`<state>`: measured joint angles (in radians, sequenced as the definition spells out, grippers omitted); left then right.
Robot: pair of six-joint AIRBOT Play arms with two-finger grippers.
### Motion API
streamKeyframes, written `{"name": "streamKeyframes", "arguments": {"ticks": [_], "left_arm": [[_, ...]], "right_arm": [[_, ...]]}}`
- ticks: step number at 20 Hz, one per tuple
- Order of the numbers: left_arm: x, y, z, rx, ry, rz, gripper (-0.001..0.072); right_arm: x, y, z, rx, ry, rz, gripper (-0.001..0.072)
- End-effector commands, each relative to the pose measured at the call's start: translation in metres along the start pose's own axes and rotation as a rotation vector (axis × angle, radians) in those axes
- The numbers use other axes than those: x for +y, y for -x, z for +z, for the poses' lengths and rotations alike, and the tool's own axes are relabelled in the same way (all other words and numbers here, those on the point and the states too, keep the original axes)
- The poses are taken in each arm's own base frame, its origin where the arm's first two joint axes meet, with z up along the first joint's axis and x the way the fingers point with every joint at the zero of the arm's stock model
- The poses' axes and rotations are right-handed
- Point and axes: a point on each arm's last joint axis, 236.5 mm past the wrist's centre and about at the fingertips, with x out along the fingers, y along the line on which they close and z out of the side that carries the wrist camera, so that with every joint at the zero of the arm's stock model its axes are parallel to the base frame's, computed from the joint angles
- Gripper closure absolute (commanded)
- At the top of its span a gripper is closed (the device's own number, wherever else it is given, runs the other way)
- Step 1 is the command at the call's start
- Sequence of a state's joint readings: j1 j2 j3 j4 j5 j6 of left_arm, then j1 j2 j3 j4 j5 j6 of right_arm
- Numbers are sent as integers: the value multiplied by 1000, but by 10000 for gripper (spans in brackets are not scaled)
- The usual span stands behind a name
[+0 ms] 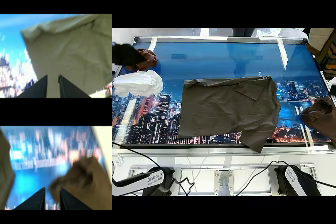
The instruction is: Fold the shirts.
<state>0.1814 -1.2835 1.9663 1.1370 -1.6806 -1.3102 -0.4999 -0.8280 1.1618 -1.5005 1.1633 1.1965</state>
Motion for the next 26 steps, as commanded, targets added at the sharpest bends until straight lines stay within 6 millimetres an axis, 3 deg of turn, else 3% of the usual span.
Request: {"name": "streamKeyframes", "arguments": {"ticks": [1, 3, 4, 6, 9, 14, 19, 24, 26], "left_arm": [[15, -15, -35, 130, 79, 41, 550], [19, -32, -49, 181, 104, 25, 550], [20, -39, -56, 208, 115, 17, 550], [22, -51, -66, 241, 131, 6, 550], [25, -60, -70, 257, 136, 0, 550], [27, -63, -67, 244, 136, 3, 550], [27, -63, -66, 242, 136, 3, 550], [27, -63, -66, 243, 135, 4, 550], [27, -63, -66, 243, 133, 4, 550]], "right_arm": [[15, -36, -100, 295, -9, 63, 488], [47, -58, -155, 424, -22, 169, 481], [68, -66, -177, 465, -56, 236, 430], [96, -76, -212, 527, -105, 314, 426], [111, -88, -246, 577, -137, 339, 426], [160, -108, -241, 581, -323, 522, 418], [178, -136, -269, 713, -418, 576, 399], [186, -168, -213, 484, -608, 615, 401], [184, -173, -210, 468, -630, 601, 401]]}}
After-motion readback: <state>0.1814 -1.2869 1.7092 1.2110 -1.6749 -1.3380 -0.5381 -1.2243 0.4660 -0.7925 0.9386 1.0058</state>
